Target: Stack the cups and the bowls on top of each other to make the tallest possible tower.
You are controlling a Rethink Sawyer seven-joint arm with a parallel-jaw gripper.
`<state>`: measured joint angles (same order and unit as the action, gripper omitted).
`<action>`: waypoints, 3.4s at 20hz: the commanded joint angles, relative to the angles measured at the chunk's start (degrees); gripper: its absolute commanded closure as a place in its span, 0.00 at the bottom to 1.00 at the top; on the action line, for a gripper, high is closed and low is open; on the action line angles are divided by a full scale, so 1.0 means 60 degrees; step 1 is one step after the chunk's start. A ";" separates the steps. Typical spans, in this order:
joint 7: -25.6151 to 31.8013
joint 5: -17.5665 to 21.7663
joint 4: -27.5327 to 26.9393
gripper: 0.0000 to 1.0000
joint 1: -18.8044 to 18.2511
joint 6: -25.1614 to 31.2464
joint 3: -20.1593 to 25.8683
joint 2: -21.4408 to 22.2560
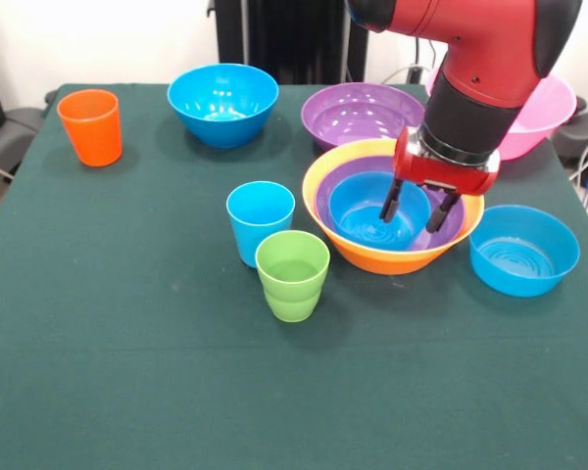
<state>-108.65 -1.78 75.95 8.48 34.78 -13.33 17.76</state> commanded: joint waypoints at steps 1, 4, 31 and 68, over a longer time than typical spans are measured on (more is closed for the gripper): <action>-0.1285 -0.0199 0.0517 0.00 -0.0121 -0.0194 0.0945 -0.0204; -0.1310 -0.0190 0.0454 0.00 -0.0110 -0.0272 0.0917 -0.0201; -0.1140 -0.0148 -0.0560 0.00 0.0019 0.0294 0.0795 -0.1113; -0.0041 0.0338 0.0288 1.00 0.0107 0.2472 0.0642 0.1419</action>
<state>-108.65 -1.85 75.08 8.49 41.56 -13.47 23.11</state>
